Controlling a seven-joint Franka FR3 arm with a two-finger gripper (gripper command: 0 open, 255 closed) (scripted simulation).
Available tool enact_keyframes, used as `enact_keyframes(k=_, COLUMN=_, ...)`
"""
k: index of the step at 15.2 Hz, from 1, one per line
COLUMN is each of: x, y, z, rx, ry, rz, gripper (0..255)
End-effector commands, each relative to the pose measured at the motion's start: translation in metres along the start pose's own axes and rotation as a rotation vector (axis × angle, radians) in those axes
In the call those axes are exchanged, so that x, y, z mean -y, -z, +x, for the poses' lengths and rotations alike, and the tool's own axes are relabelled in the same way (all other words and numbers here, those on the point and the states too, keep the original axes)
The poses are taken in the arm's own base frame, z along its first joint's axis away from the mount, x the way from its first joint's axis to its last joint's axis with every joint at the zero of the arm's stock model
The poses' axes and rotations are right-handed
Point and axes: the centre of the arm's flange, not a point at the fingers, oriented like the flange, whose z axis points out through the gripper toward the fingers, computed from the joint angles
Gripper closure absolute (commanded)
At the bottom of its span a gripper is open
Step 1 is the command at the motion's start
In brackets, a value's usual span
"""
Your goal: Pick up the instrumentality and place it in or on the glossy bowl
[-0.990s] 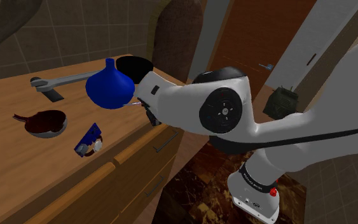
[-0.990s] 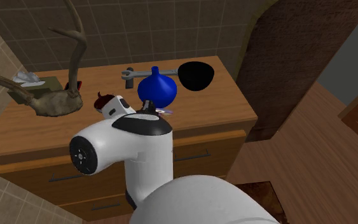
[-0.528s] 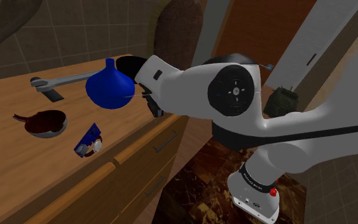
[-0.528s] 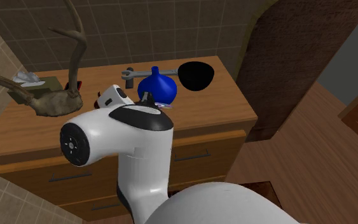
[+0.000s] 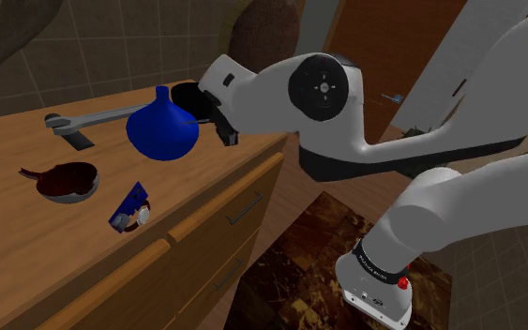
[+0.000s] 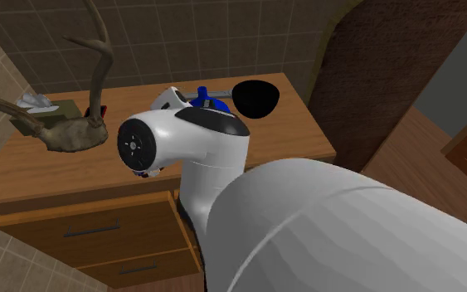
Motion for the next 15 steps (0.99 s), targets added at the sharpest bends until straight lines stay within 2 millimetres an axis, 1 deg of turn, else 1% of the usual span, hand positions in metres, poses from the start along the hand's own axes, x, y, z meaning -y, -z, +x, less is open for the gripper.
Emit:
enact_keyframes(k=1, x=-0.017, y=-0.020, z=-0.007, rx=-0.001, ry=0.001, rz=-0.001, gripper=255)
enact_keyframes(k=15, x=-0.123, y=-0.162, z=-0.060, rx=-0.001, ry=0.001, rz=-0.001, gripper=255)
